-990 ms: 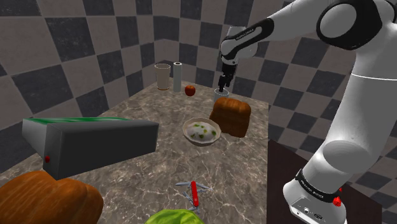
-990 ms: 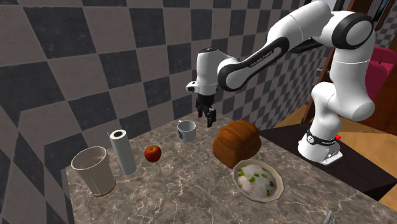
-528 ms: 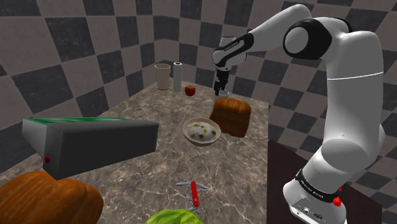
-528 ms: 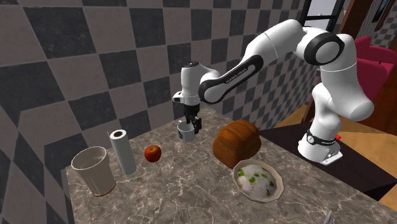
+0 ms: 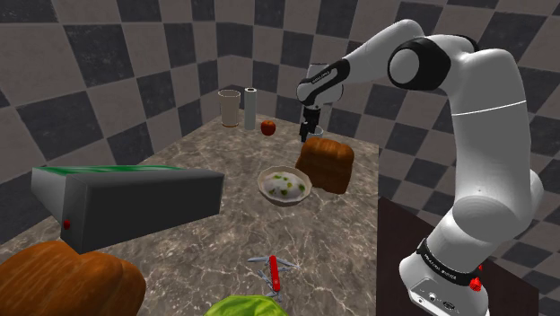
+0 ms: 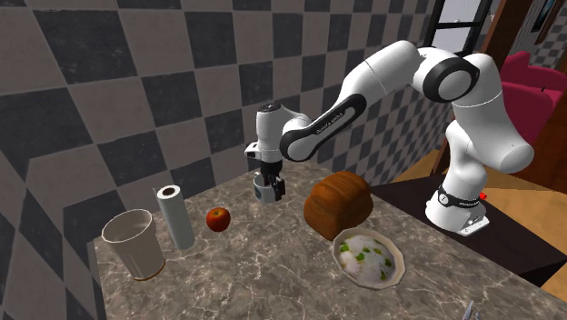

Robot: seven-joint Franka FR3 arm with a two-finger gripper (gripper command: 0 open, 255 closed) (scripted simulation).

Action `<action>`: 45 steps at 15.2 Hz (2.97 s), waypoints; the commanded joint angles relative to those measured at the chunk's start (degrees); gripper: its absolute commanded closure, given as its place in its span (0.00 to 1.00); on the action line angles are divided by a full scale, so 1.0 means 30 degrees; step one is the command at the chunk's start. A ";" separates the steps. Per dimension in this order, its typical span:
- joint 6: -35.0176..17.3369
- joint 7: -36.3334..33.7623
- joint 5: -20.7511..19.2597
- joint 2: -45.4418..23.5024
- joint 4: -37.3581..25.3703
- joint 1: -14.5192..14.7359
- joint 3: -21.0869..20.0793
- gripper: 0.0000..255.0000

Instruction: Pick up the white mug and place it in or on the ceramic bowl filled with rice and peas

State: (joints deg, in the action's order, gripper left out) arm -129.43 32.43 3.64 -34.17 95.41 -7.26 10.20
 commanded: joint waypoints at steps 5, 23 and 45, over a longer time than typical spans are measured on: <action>-0.0158 0.0029 0.0019 -0.0096 0.0056 -0.0025 -0.0008 0.00; 0.0958 -0.0015 -0.0129 0.0774 -0.0197 0.0048 0.0097 1.00; 0.5551 -0.0106 -0.0543 0.3018 -0.2574 0.0175 0.0348 1.00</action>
State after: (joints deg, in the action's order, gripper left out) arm -113.64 32.12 2.00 -24.98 88.68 -6.71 11.25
